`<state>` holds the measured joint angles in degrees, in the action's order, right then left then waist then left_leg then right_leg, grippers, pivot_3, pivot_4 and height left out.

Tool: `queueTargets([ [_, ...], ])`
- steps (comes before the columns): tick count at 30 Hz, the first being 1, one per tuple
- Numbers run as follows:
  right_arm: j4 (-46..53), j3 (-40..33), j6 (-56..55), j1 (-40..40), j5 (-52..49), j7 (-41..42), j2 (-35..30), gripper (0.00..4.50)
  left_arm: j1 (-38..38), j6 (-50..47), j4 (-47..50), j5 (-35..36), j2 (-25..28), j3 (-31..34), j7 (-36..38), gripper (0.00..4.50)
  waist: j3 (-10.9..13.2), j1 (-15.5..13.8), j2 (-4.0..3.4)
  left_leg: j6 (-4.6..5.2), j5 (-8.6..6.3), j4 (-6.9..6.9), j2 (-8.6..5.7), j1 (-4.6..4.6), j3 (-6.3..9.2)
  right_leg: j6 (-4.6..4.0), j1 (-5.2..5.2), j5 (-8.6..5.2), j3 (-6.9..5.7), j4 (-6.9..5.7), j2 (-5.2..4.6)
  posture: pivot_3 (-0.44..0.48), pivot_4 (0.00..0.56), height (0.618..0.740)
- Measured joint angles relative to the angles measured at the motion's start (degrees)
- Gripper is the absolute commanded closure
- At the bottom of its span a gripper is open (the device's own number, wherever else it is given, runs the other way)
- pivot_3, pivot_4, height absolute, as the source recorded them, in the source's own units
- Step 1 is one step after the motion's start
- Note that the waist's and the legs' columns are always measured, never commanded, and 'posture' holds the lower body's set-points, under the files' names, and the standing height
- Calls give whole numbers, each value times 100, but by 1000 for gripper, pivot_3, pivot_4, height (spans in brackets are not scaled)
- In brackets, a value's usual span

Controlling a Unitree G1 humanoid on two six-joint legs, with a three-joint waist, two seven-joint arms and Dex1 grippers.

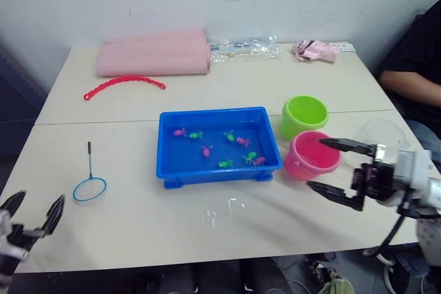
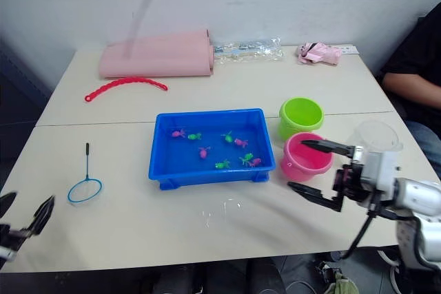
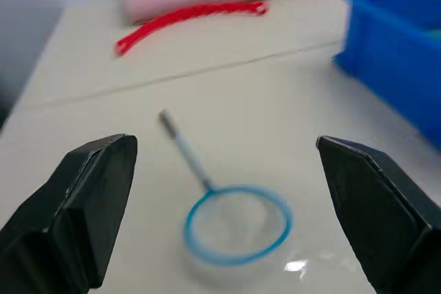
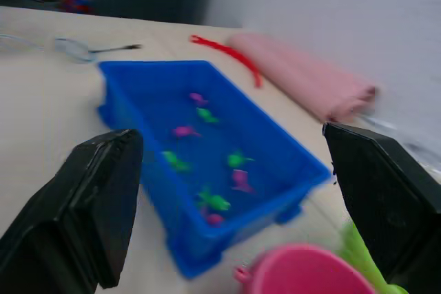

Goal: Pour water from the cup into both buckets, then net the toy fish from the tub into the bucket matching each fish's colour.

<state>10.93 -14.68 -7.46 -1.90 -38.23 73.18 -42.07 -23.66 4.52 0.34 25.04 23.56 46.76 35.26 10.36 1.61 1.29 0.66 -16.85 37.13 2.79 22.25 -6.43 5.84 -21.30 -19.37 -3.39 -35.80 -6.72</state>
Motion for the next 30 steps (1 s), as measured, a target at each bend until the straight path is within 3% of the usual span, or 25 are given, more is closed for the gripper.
queueTargets([
  [2, -189, 264, -68, -253, 95, 158, 153, 57, -233, 85, -64, -29, -196, 96, -242, 0, 0, -3, -1, -3, -3, -3, 1, 2, -1, -4, -6, -2, 0, 0, -2, 0, 150, 740],
  [4, -471, 563, -274, -606, 293, 348, 357, 57, -486, -416, 7, 5, -538, 220, -899, 0, 1, -10, -2, -3, -5, -4, 1, 4, 2, -5, -7, -3, -4, 0, -2, 0, 150, 740],
  [12, -829, 757, -509, -864, 511, 493, 496, 57, -727, -721, 212, 40, -735, 204, -1208, 0, 1, -29, 9, -13, -11, 0, 0, 7, 9, -8, -7, -5, -14, -2, -7, 0, 150, 740],
  [14, -1148, 830, -637, -1039, 629, 541, 665, 57, -871, -994, 1011, 23, -759, 200, -1558, 0, 2, -3, 9, -26, -18, -4, 1, 6, 9, -12, -8, -6, -11, -2, -7, 0, 150, 740],
  [17, -1156, 869, -710, -1040, 721, 505, 694, 57, -772, -1291, 1211, 81, -646, 187, -1727, 0, 3, -3, 7, -16, -9, -6, 4, 7, 9, -17, -11, -9, -14, -7, -5, 0, 150, 740],
  [20, -1033, 949, -690, -967, 865, 306, 719, 57, 148, -2620, 1684, 279, 194, -201, -2232, 0, 12, -24, -8, -9, 10, -4, -13, 9, 64, -15, 37, -8, -67, 0, -13, 0, 150, 740],
  [23, -854, 984, -631, -900, 879, 228, 726, 57, 873, -3386, 1841, 334, 610, -582, -2482, 0, 20, 3, -23, 4, 28, -4, -43, 8, 144, -10, 105, -6, -166, 26, -40, 0, 150, 740],
  [25, -814, 982, -623, -776, 917, 102, 733, 57, 1653, -3999, 1428, 259, 903, -1162, -2556, 0, 33, 59, -48, 13, 59, -21, -108, 12, 250, 7, 171, -11, -325, 30, -80, 0, 150, 740],
  [30, -560, 936, -612, -536, 989, -60, 656, 57, 2987, -4579, 125, -190, 1138, -1964, -2808, 0, 45, -120, -39, -33, 87, -7, -103, 13, 229, 11, 138, -13, -306, 15, -78, 0, 150, 740],
])
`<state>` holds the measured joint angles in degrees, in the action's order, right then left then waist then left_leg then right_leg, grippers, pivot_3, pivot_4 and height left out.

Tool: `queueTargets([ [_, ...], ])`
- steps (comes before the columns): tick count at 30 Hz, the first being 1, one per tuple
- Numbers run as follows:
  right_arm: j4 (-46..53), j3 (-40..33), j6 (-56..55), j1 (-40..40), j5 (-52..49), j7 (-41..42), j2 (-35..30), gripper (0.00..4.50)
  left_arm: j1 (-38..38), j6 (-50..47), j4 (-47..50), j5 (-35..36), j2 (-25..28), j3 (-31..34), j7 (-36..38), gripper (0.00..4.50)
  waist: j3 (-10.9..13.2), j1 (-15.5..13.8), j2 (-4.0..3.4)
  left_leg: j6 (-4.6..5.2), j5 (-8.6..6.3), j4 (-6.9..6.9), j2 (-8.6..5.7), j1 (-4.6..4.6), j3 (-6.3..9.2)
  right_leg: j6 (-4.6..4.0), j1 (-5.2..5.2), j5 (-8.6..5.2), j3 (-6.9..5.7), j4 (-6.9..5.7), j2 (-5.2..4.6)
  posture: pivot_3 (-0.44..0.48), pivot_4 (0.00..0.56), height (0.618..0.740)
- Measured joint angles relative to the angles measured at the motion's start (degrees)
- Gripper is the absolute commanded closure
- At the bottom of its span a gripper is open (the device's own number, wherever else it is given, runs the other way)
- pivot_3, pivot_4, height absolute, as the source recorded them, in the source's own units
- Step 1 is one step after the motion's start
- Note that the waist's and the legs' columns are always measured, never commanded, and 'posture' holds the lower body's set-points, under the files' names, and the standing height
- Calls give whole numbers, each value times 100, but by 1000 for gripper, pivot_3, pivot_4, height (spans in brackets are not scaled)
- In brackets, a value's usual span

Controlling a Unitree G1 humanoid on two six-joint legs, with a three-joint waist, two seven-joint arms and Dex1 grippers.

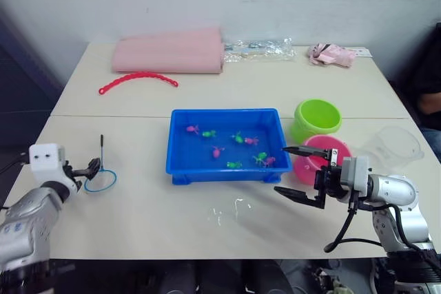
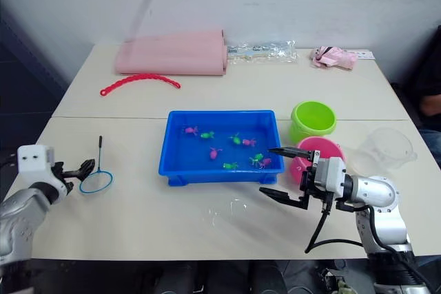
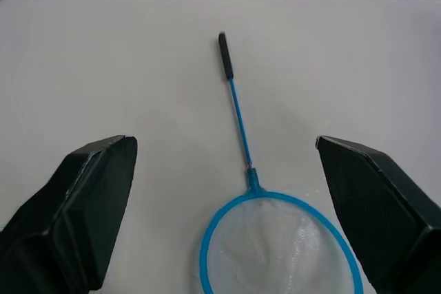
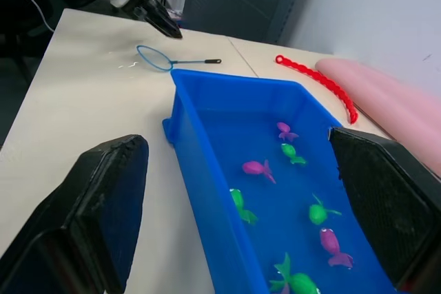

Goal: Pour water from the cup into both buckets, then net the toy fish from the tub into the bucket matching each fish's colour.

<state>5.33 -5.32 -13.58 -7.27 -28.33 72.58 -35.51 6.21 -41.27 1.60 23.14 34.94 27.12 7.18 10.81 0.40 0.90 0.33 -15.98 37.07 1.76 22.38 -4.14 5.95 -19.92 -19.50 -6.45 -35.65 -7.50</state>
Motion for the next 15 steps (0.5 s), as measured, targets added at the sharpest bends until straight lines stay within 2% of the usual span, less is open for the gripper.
queueTargets([
  [1, 94, -58, 15, 120, -3, -52, -71, 57, 400, -5, -509, -181, 52, -191, -13, 0, 0, -37, 0, -1, 0, -1, 1, -2, -11, 0, -8, 0, 13, -4, -1, 0, 150, 740],
  [13, 581, -387, 130, 696, 0, -530, -200, 57, 1942, 253, -2879, -733, 82, -869, 377, 0, 1, -86, 6, -9, 12, -10, 3, 1, -59, 0, -57, 0, 51, -34, 0, 0, 150, 740],
  [15, 652, -409, 143, 788, -2, -572, -213, 0, 2205, 342, -3276, -822, 93, -988, 531, 507, 0, -114, 4, -8, 14, -11, 2, -5, -62, 1, -55, 1, 53, -39, -1, 0, 150, 740],
])
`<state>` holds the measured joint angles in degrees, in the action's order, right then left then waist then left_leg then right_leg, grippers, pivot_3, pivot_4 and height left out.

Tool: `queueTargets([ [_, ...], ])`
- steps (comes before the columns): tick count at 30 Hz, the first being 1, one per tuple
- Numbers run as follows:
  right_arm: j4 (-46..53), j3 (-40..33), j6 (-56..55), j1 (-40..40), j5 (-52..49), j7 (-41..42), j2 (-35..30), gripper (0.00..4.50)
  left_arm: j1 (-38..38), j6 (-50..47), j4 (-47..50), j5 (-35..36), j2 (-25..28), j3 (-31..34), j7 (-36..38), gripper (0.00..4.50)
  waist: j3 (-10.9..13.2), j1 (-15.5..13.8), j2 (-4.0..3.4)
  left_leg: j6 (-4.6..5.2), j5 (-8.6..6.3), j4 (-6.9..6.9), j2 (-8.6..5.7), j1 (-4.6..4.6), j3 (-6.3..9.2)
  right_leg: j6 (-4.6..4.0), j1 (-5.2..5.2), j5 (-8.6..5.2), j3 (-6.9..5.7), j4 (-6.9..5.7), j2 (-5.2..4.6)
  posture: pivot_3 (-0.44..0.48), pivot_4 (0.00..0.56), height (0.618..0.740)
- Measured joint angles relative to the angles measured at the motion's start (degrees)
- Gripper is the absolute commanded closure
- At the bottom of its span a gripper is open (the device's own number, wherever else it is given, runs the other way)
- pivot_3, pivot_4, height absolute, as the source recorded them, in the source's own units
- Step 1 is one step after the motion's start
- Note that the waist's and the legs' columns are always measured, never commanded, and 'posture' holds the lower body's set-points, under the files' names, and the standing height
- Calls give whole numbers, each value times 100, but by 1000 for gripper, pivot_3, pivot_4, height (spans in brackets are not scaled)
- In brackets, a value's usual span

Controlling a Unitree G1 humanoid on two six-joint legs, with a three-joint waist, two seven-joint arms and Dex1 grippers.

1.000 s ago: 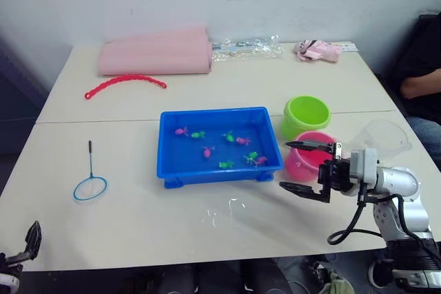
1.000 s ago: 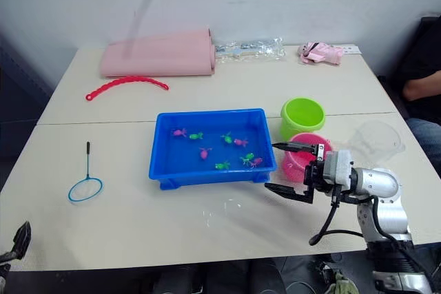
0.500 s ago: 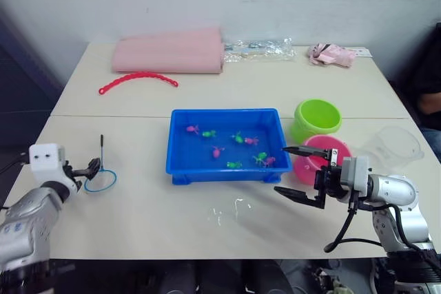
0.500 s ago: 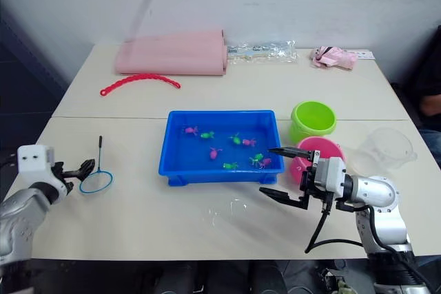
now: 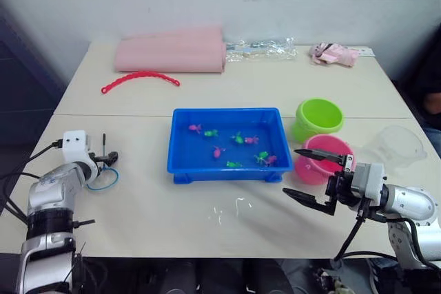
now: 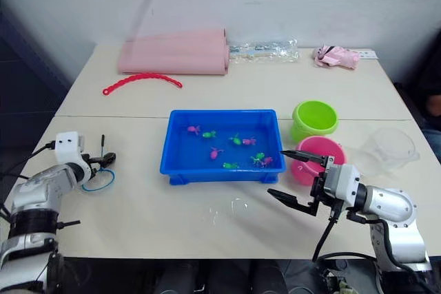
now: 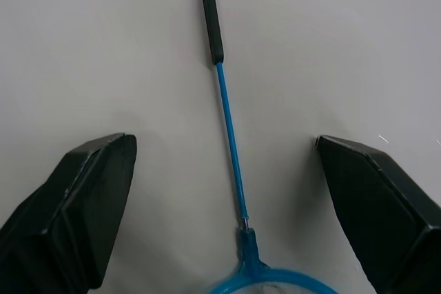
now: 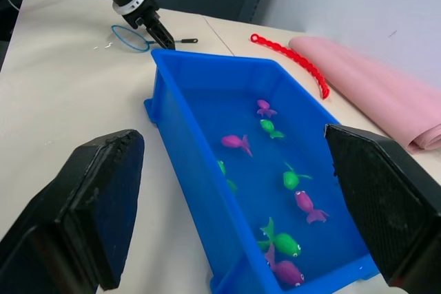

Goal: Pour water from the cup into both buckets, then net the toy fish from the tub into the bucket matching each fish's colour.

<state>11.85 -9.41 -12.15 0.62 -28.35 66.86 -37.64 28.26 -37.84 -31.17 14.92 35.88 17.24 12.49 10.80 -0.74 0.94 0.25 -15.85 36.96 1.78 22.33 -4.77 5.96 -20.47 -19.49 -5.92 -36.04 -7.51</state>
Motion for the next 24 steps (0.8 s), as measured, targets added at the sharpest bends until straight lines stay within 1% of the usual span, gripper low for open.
queueTargets([
  [1, 18, 1, 12, 33, 0, -12, -1, 0, 106, 39, -171, -55, 15, -45, 60, 735, -2, -30, -5, -1, -1, 0, 0, -3, -1, 0, 0, 0, 2, -3, -1, 0, 150, 740],
  [2, 29, -1, 24, 51, -1, -19, -2, 0, 217, 75, -370, -104, 36, -80, 126, 1079, -5, -56, -10, -4, -2, 0, 0, -5, -4, 0, -1, 0, 5, -5, -2, 0, 150, 740],
  [3, 47, -10, 30, 76, -1, -35, -17, 0, 298, 131, -543, -170, 62, -105, 185, 1586, -8, -73, -14, -5, -3, 0, -1, -5, -4, 0, -1, 0, 5, -5, -4, 0, 150, 740],
  [5, 98, -64, 42, 129, -3, -72, -54, 0, 378, 224, -737, -224, 87, -122, 229, 2298, -13, -90, -24, -3, -4, 0, -5, -4, -5, 1, -1, 1, 7, -4, -8, 0, 150, 740],
  [6, 129, -106, 52, 155, -6, -86, -71, 0, 405, 249, -791, -250, 96, -123, 244, 2785, -16, -95, -28, -1, -4, 0, -5, -4, -6, 2, 0, 1, 7, -2, -9, 0, 150, 740],
  [7, 154, -142, 69, 189, -11, -97, -97, 0, 405, 277, -805, -269, 97, -125, 267, 3191, -17, -95, -31, 3, -3, 0, -5, -4, -8, 3, 0, 2, 8, -1, -9, 0, 150, 740],
  [8, 160, -176, 83, 227, -13, -103, -113, 0, 397, 290, -803, -274, 97, -125, 282, 3690, -18, -95, -31, 5, -2, -1, -5, -4, -8, 3, 0, 2, 8, -1, -9, 0, 150, 740],
  [10, 164, -223, 94, 286, -18, -120, -141, 0, 310, 298, -744, -274, 96, -105, 333, 4473, -20, -81, -36, 6, -2, -1, -4, -5, -13, 3, 0, 2, 12, -1, -9, 0, 150, 740],
  [14, 264, -235, 128, 346, -43, -130, -207, 0, -123, 303, -285, -248, 208, -3, 525, 4473, -23, -40, -39, 5, -7, -8, 2, -9, -28, 3, -7, 2, 26, 2, -5, 0, 150, 740],
  [16, 353, -264, 286, 350, -121, -199, -231, 0, -454, 526, -44, -152, 289, 82, 846, 4473, -22, -2, -39, 5, -8, -15, 4, -9, -39, 3, -15, 2, 36, 5, -4, 0, 150, 740],
  [18, 471, -320, 546, 338, -266, -333, -236, 0, -771, 931, 231, 73, 277, 265, 1274, 4473, -12, 10, -21, 4, -8, -16, 8, 0, -39, 3, -24, 2, 35, 6, -4, 0, 150, 740],
  [19, 565, -343, 740, 300, -358, -404, -270, 0, -917, 1151, 441, 225, 287, 382, 1573, 4473, 1, 8, 1, 2, -8, -13, 12, 5, -37, 2, -29, 2, 34, 6, -2, 0, 150, 740],
  [21, 701, -355, 969, 261, -493, -468, -374, 0, -1028, 1337, 715, 415, 321, 486, 1954, 4473, 7, 12, 12, 1, -7, -12, 13, 11, -37, 1, -35, 2, 34, 6, -3, 0, 150, 740],
  [22, 870, -365, 1222, 184, -622, -575, -470, 0, -1105, 1456, 1013, 587, 458, 543, 2322, 4473, 13, 8, 22, 0, -8, -11, 14, 12, -35, 1, -34, 2, 34, 8, -4, 0, 150, 740],
  [23, 1119, -357, 1716, -17, -705, -919, -558, 0, -1273, 1531, 1400, 784, 783, 575, 2883, 4473, 21, 20, 34, -16, -17, -8, 21, 19, -34, -4, -43, 3, 38, 7, -4, 0, 150, 740],
  [24, 1356, -343, 2306, -245, -744, -1295, -829, 0, -1337, 1681, 1865, 946, 1119, 622, 3468, 4473, 21, 58, 32, -32, -27, -7, 20, 32, -37, -9, -57, 7, 61, 10, -9, 0, 150, 740],
])
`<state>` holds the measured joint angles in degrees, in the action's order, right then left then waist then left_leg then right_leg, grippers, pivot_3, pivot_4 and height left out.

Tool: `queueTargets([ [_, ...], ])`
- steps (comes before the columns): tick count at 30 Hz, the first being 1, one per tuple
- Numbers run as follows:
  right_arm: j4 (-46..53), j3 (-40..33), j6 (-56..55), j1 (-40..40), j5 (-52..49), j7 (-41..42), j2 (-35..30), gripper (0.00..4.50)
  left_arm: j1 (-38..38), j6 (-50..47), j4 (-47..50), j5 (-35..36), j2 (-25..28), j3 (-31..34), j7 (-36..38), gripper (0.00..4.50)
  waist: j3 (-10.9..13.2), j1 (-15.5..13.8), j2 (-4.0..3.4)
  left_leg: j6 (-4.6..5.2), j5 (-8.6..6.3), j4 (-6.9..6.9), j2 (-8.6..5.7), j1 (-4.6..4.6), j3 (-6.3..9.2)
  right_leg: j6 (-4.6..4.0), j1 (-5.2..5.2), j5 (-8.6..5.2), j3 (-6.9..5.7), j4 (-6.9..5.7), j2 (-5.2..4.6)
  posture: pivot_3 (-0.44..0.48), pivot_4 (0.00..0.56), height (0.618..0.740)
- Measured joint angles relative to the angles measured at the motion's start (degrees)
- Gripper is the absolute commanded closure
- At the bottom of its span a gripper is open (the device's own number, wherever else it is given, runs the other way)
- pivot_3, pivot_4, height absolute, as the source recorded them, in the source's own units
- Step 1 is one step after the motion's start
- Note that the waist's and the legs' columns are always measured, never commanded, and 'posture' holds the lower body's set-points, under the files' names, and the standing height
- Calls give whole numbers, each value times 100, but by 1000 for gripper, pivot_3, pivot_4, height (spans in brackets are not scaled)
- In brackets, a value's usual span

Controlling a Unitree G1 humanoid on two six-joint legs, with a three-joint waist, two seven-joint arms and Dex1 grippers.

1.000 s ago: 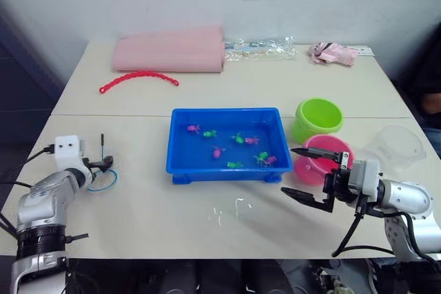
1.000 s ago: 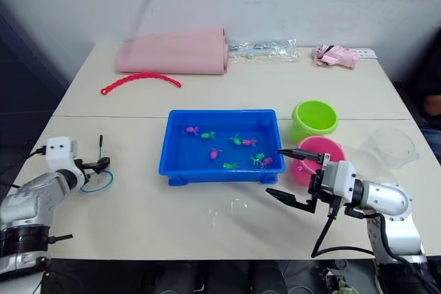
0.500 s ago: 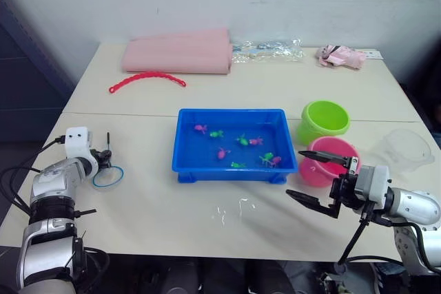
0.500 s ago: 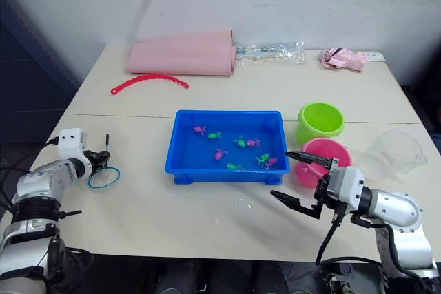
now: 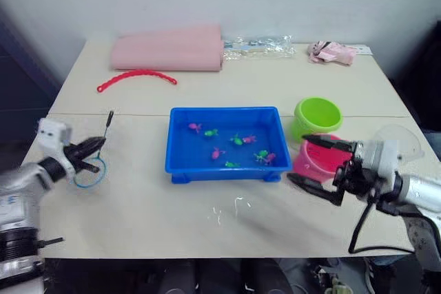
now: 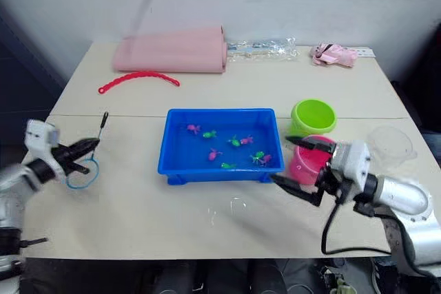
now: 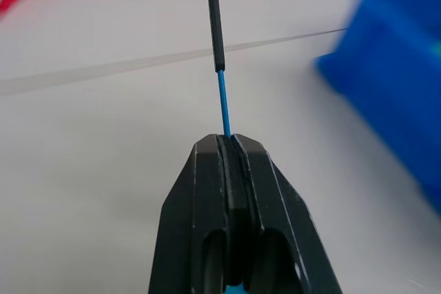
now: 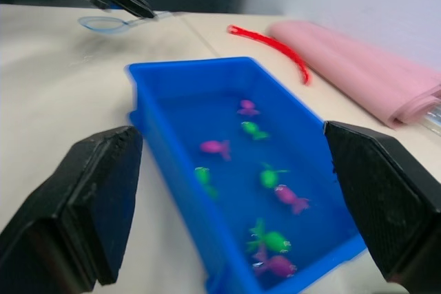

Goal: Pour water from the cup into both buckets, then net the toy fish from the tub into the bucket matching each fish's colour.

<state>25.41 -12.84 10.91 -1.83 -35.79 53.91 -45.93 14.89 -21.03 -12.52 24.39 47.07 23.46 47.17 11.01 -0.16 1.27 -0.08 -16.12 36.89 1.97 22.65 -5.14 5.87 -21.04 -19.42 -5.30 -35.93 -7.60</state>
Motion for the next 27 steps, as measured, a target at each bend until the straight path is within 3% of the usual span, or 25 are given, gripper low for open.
queueTargets([
  [2, 172, 88, 673, -351, -129, -235, -270, 0, 11, 330, 553, 211, 216, 48, 672, 4473, 0, -2, -18, 2, -4, -3, -3, 6, 3, -1, -2, 0, 23, 13, -8, 0, 150, 740],
  [4, 294, 383, 1516, -964, -558, -280, -546, 0, 62, 611, 1026, 285, 396, -317, 1459, 4473, 12, 13, -40, 7, -3, -5, -4, 29, -2, -2, -30, 1, 32, 12, -8, 0, 150, 740],
  [7, 421, 668, 2232, -1540, -878, -299, -670, 0, 292, 722, 1266, 217, 525, -996, 2090, 4473, 13, 24, -42, 37, 18, -9, 1, 55, -4, -8, -55, -3, 23, 7, 10, 0, 150, 740],
  [10, 355, 1273, 2821, -2323, -862, -345, -581, 0, 1058, 595, 1738, 147, 497, -1927, 2576, 4473, 19, 19, -41, 45, 20, 12, -1, 68, -12, -4, -61, -1, -8, 1, 19, 0, 150, 740],
  [12, 334, 1425, 2972, -2580, -859, -443, -418, 0, 1382, 534, 1940, 97, 437, -2224, 2646, 4473, 19, 20, -41, 58, 21, 18, -10, 67, -22, 4, -58, 3, -12, -4, 21, 0, 150, 740],
  [13, 262, 1667, 3203, -2876, -850, -485, -276, 0, 1825, 367, 2127, -91, 251, -2680, 2649, 4473, 19, 18, -41, 76, 25, 20, -23, 67, -31, 17, -56, 9, -5, -8, 38, 0, 150, 740],
  [18, 163, 2087, 3668, -3198, -823, -508, 73, 0, 2316, 219, 2165, -481, -446, -3592, 2570, 4473, 22, 23, -37, 96, 19, 33, -23, 76, -43, 41, -55, 22, 9, -2, 47, 0, 150, 740],
  [27, 122, 2358, 3871, -3204, -577, -585, 230, 0, 2528, 123, 2104, -766, -713, -3800, 2462, 4473, 22, 20, -37, 96, 20, 42, -20, 76, -41, 42, -56, 22, 10, -8, 50, 0, 150, 740],
])
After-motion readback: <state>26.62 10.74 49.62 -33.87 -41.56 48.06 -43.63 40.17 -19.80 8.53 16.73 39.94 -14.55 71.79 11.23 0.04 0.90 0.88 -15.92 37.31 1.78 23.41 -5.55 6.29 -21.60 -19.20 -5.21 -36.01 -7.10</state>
